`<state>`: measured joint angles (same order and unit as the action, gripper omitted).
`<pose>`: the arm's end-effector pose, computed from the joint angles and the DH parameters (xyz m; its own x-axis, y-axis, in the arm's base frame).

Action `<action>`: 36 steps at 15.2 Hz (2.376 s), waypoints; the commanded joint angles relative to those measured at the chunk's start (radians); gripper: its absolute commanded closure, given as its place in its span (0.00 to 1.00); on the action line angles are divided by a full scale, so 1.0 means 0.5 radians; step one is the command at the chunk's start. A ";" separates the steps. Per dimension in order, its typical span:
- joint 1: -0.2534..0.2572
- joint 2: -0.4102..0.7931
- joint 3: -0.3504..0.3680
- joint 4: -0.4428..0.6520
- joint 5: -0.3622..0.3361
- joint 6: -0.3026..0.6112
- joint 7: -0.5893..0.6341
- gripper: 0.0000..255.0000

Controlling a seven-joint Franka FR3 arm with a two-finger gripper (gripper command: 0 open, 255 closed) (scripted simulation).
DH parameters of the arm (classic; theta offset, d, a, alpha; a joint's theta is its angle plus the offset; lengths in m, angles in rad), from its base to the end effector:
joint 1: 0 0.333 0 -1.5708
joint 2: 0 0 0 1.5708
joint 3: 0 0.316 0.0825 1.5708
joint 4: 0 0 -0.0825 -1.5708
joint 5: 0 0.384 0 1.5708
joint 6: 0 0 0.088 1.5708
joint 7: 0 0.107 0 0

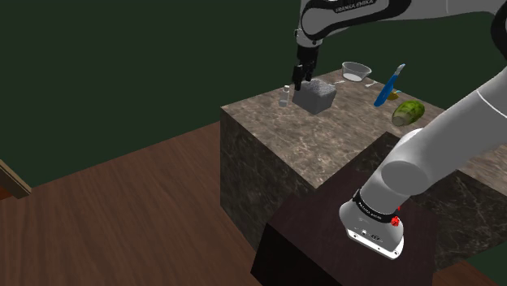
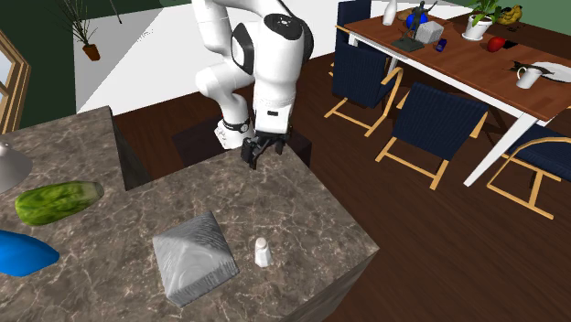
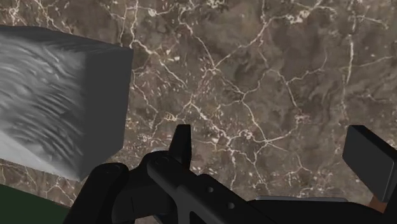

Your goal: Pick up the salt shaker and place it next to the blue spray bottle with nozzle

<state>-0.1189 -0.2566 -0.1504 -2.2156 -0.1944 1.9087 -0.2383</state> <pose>0.4483 -0.1415 0.4786 0.9954 0.0386 -0.0881 0.0494 -0.9911 0.1239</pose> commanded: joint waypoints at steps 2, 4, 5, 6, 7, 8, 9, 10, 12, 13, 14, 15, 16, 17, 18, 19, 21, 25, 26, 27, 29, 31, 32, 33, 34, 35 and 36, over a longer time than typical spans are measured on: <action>-0.027 0.227 -0.060 0.140 0.019 0.113 -0.071 0.00; -0.046 0.368 -0.092 0.236 0.041 0.172 -0.118 0.00; -0.057 0.439 -0.106 0.287 0.055 0.198 -0.143 0.00; -0.068 0.511 -0.119 0.342 0.071 0.222 -0.167 0.00; -0.080 0.584 -0.132 0.399 0.088 0.244 -0.192 0.00; -0.093 0.657 -0.142 0.458 0.107 0.263 -0.218 0.00; -0.107 0.730 -0.151 0.521 0.127 0.280 -0.243 0.00; -0.122 0.804 -0.159 0.586 0.148 0.294 -0.268 0.00; -0.155 0.955 -0.171 0.726 0.193 0.314 -0.317 0.00; -0.173 1.031 -0.174 0.800 0.215 0.320 -0.341 0.00; -0.180 1.055 -0.174 0.825 0.222 0.321 -0.349 0.00; -0.183 1.065 -0.174 0.811 0.224 0.345 -0.350 0.00; -0.186 1.075 -0.174 0.797 0.225 0.369 -0.351 0.00; -0.188 1.085 -0.174 0.784 0.227 0.393 -0.352 0.00; -0.190 1.096 -0.174 0.771 0.229 0.416 -0.353 0.00; -0.193 1.107 -0.174 0.758 0.231 0.440 -0.354 0.00; -0.200 1.138 -0.174 0.728 0.236 0.500 -0.357 0.00; -0.199 1.138 -0.174 0.728 0.236 0.500 -0.357 0.00; -0.199 1.138 -0.174 0.728 0.236 0.500 -0.357 0.00; -0.199 1.138 -0.174 0.728 0.236 0.500 -0.357 0.00; -0.200 1.138 -0.174 0.729 0.236 0.500 -0.357 0.00; -0.200 1.138 -0.174 0.729 0.236 0.500 -0.357 1.00; -0.200 1.138 -0.174 0.729 0.236 0.500 -0.357 1.00; -0.200 1.138 -0.174 0.729 0.236 0.500 -0.358 1.00; -0.200 1.138 -0.174 0.729 0.236 0.500 -0.357 1.00; -0.200 1.139 -0.174 0.731 0.236 0.499 -0.358 1.00; -0.200 1.139 -0.174 0.731 0.236 0.499 -0.358 1.00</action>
<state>-0.2188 0.3122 -0.2376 -1.8499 -0.0764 2.1582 -0.4171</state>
